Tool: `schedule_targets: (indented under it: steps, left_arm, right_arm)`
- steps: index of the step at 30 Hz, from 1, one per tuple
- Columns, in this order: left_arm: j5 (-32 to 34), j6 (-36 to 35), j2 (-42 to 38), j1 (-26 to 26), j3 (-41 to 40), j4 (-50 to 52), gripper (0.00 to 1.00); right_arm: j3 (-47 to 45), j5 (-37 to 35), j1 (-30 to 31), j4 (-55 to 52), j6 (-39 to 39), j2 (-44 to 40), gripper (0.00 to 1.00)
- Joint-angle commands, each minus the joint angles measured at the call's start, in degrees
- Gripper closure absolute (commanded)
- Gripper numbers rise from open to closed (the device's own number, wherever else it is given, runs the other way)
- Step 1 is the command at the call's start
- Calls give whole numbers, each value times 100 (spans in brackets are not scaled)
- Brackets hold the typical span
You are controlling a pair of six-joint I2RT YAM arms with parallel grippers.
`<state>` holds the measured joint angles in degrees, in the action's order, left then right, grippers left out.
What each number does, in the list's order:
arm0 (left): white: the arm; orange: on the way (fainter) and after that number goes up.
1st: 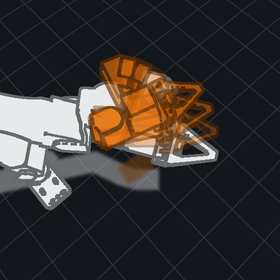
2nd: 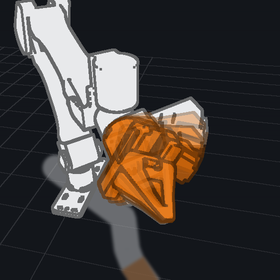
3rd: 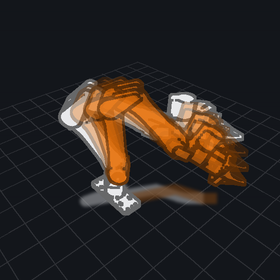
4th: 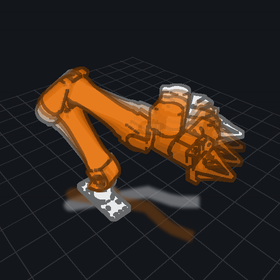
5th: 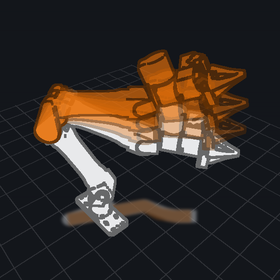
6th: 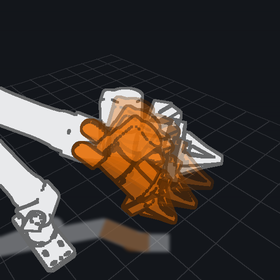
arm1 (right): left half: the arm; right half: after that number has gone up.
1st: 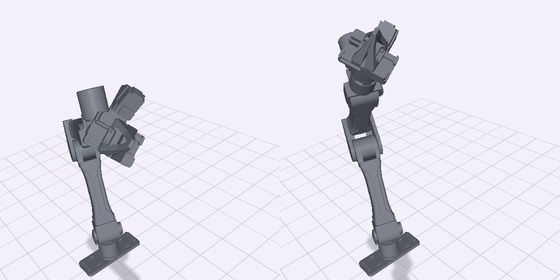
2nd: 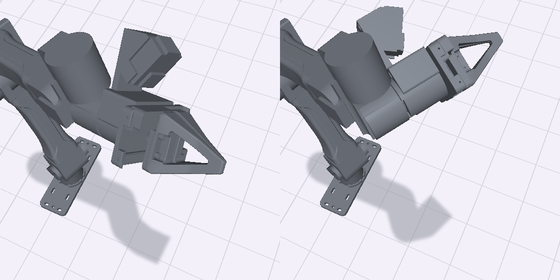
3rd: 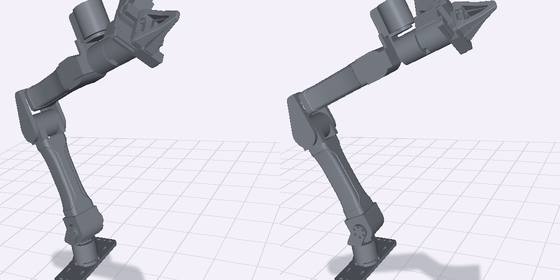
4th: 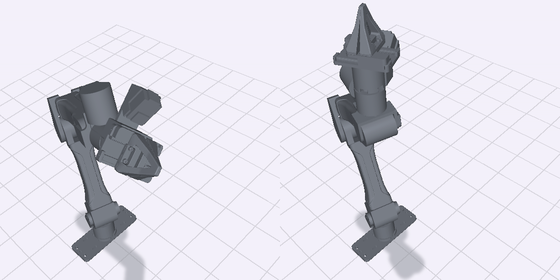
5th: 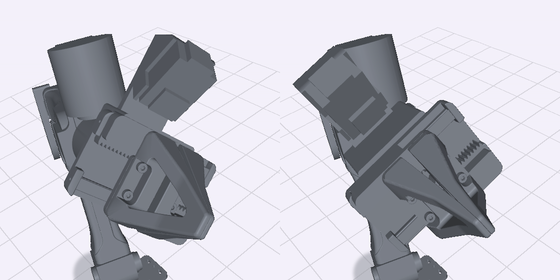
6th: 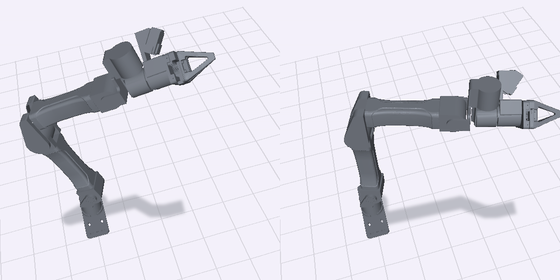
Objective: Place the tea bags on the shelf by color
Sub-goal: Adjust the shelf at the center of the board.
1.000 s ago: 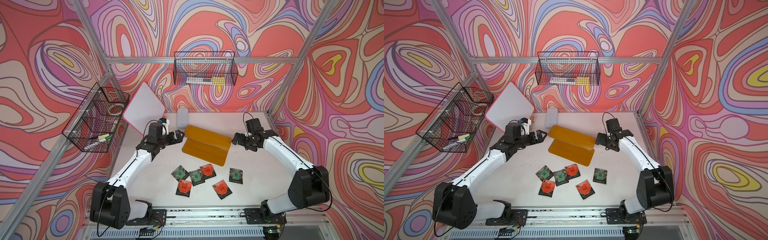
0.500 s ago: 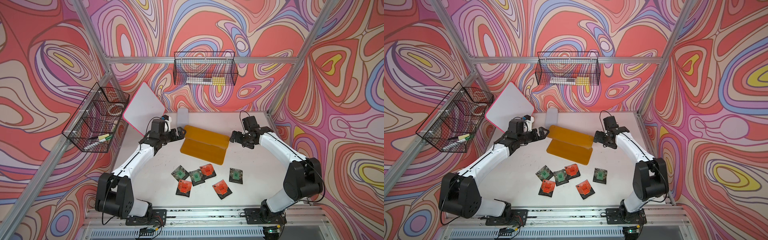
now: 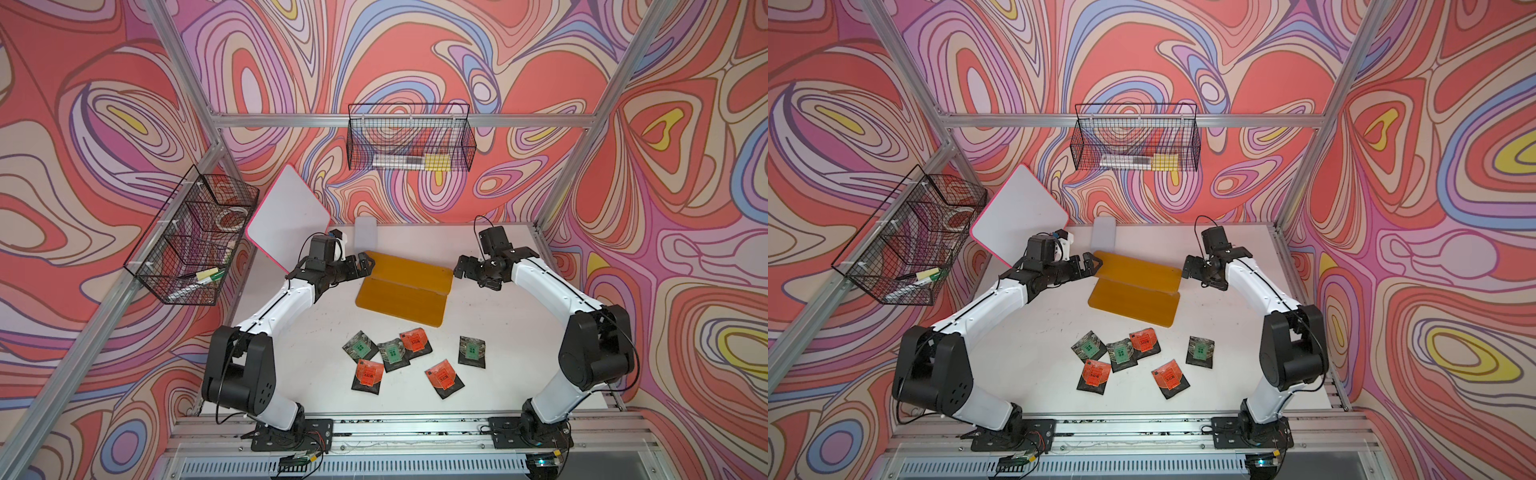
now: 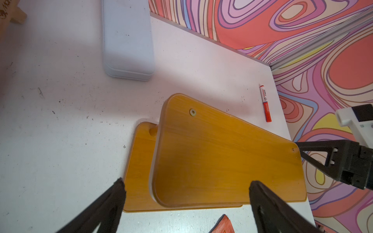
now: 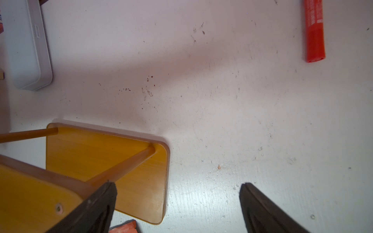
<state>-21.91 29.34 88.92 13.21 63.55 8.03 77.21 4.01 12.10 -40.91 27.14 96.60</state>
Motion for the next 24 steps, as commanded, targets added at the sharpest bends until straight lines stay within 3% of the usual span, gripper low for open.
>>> schedule_targets:
  steps: [1,12,24]
  left_arm:
    - [-12,-120,106,50,195,49,1]
    - [-142,-240,318,102,359,75,1]
    - [-270,-385,249,182,371,187,1]
  right_arm:
    - [204,127,56,106,29,127,3]
    - [418,159,91,74,28,360,3]
    - [283,-710,95,-304,161,37,2]
